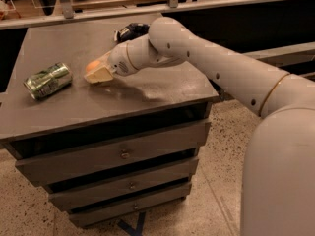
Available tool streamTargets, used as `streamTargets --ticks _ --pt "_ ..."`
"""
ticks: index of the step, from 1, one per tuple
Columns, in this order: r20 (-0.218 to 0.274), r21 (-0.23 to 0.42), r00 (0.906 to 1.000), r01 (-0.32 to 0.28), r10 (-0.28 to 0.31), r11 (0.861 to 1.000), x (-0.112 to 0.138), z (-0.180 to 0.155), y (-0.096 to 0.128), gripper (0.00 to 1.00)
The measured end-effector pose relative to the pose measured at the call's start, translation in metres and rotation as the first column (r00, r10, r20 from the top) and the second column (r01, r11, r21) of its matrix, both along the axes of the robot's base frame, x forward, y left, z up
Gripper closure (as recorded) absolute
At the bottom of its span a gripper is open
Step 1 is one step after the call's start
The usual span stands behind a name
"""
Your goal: Move orange near green can
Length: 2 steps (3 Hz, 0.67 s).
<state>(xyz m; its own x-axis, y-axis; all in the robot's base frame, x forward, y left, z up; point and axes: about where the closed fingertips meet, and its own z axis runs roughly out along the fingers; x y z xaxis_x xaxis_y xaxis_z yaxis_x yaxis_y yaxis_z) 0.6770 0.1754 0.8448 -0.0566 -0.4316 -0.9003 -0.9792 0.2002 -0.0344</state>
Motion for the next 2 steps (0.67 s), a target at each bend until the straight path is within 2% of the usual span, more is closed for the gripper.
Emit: streamTargets --ticks 1,2 --pt "-0.003 -0.001 1.0 -0.005 0.005 1.0 -0.0014 -0.001 0.0009 0.0" --pt "-0.005 0.003 0.9999 -0.011 0.011 1.0 -0.0013 -0.0016 0.0015 0.0"
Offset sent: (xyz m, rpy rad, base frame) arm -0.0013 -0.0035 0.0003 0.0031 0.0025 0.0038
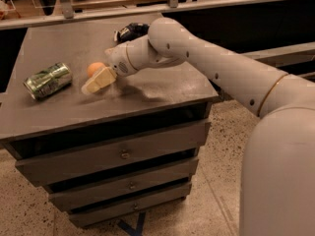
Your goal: Move orange near green can
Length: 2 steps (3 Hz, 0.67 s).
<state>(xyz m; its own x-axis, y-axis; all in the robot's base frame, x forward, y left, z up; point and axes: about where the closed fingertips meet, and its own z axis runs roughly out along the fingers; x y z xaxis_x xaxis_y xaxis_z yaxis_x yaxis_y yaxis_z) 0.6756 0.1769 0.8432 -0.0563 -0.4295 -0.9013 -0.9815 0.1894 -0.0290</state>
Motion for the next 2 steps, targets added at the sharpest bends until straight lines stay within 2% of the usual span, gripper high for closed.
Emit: streamTargets --ticks 1,2 --pt "0.003 0.016 1.0 0.009 -0.009 1.0 0.004 0.003 -0.013 0.0" --pt "0.009 0.029 0.9982 0.059 -0.059 0.998 0.015 0.01 -0.043 0.0"
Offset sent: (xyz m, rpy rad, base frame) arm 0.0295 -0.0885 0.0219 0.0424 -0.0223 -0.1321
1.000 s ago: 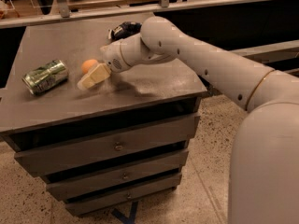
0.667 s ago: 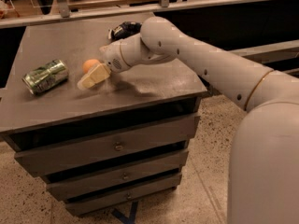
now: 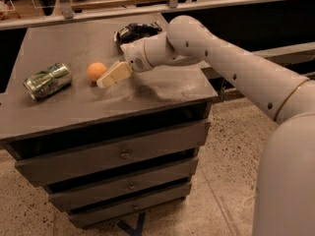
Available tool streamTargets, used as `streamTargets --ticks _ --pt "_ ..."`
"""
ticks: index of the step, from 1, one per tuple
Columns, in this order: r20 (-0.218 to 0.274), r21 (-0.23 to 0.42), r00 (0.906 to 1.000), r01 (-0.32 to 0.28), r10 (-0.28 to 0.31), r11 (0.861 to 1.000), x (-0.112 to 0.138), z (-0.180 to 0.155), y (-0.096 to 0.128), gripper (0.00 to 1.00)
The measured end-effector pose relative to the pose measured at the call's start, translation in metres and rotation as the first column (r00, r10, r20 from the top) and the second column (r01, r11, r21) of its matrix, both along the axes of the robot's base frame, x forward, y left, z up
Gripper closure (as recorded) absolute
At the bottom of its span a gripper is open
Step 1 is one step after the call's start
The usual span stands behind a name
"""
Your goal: Move orange near green can
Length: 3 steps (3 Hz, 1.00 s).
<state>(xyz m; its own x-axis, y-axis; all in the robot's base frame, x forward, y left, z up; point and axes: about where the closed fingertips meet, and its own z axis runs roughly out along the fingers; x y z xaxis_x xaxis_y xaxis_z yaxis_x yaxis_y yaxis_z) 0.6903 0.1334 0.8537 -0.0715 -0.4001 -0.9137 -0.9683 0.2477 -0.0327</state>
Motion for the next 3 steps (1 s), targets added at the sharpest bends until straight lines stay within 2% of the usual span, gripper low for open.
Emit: streamTargets --ticks 1,2,3 --pt "0.006 -0.007 0.9972 0.075 -0.075 0.997 0.01 0.005 -0.036 0.0" --pt "0.019 -0.049 0.9866 0.163 -0.162 0.985 0.021 0.007 -0.078 0.0" --pt "0.019 -0.049 0.9866 0.162 -0.162 0.985 0.02 0.007 -0.077 0.0"
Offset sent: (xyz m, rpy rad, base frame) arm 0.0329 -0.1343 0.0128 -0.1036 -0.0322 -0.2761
